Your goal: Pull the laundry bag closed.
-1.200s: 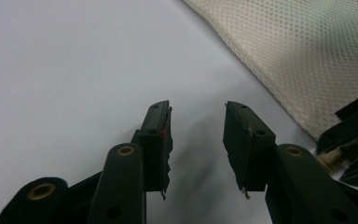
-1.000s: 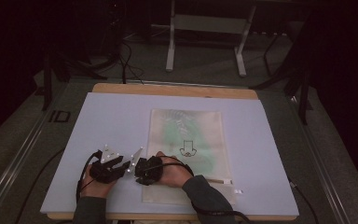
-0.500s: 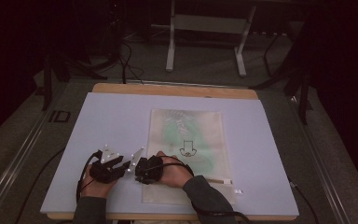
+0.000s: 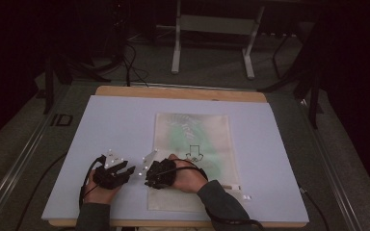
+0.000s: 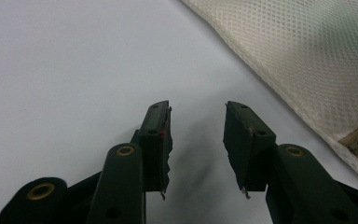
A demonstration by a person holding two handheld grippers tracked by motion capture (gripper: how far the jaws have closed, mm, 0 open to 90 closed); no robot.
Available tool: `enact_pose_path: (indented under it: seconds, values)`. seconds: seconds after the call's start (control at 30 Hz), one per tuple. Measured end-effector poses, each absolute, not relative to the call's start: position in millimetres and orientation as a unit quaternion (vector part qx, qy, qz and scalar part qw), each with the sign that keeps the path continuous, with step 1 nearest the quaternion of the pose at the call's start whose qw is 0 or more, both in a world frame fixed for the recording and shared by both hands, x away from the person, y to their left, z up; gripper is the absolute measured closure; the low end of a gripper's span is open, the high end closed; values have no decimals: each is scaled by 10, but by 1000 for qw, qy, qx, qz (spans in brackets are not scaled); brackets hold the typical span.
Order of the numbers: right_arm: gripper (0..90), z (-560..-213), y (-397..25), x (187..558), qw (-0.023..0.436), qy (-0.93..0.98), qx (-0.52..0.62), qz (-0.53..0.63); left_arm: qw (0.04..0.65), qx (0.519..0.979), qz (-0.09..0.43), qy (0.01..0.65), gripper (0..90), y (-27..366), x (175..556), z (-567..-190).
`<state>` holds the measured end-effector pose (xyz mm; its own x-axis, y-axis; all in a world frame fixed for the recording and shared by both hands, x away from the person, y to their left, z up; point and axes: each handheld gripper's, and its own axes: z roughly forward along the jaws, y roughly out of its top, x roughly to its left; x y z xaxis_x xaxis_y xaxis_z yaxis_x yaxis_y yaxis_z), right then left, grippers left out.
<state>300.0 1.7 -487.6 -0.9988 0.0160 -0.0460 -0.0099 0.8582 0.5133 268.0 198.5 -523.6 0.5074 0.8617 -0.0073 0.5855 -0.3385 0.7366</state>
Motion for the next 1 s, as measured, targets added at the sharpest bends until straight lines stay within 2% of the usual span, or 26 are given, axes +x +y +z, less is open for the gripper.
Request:
enact_pose_path:
  seconds: [0.63,1.0]
  values:
    - [812,-5095,-104,3078,-12,970,29,241,360,802,185,439,615,1876,2647,-5214]
    - [817,-5103,-110,3055,-7,970,24,241,370,813,165,419,708,1750,2636,-5207]
